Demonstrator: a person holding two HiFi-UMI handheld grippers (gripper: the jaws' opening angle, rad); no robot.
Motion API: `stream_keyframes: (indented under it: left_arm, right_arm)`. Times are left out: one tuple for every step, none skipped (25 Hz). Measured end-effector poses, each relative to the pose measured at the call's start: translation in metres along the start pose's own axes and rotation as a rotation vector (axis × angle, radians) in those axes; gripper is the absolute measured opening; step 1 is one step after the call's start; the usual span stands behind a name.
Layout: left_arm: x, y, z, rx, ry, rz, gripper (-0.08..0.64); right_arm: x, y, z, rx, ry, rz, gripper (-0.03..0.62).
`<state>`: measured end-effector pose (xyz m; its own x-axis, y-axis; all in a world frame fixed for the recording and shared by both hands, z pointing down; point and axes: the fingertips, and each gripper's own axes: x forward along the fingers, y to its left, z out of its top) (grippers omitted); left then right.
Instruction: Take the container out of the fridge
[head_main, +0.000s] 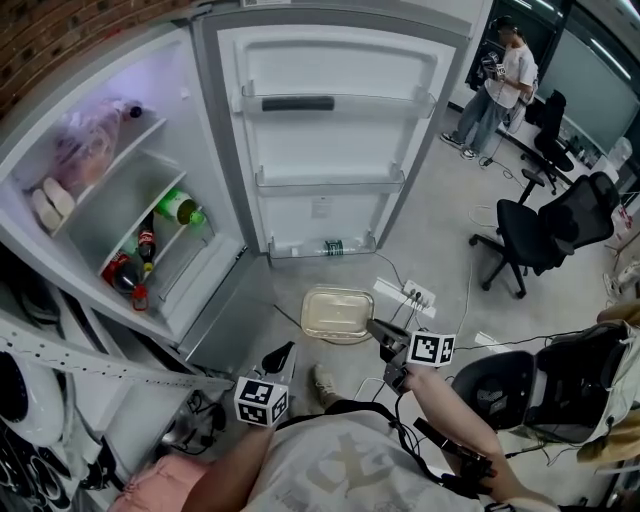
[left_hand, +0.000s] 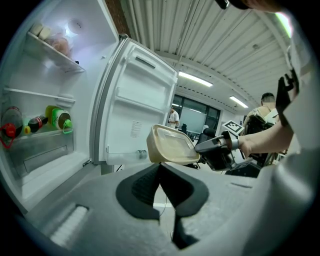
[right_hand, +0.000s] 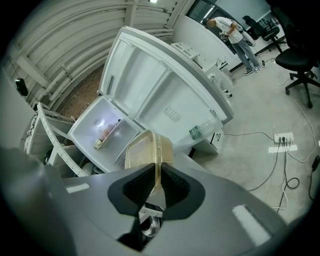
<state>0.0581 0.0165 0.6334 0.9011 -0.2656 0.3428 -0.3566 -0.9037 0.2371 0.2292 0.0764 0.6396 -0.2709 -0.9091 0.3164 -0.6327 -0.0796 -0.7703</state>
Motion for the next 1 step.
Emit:
stream_keyframes:
  left_arm:
    - [-0.0006, 0.0005, 0.0000, 0.000, 0.000, 0.001, 0.003]
  right_arm:
    - [0.0006, 0.0005, -0.0003, -0.001, 0.002, 0.001, 0.044]
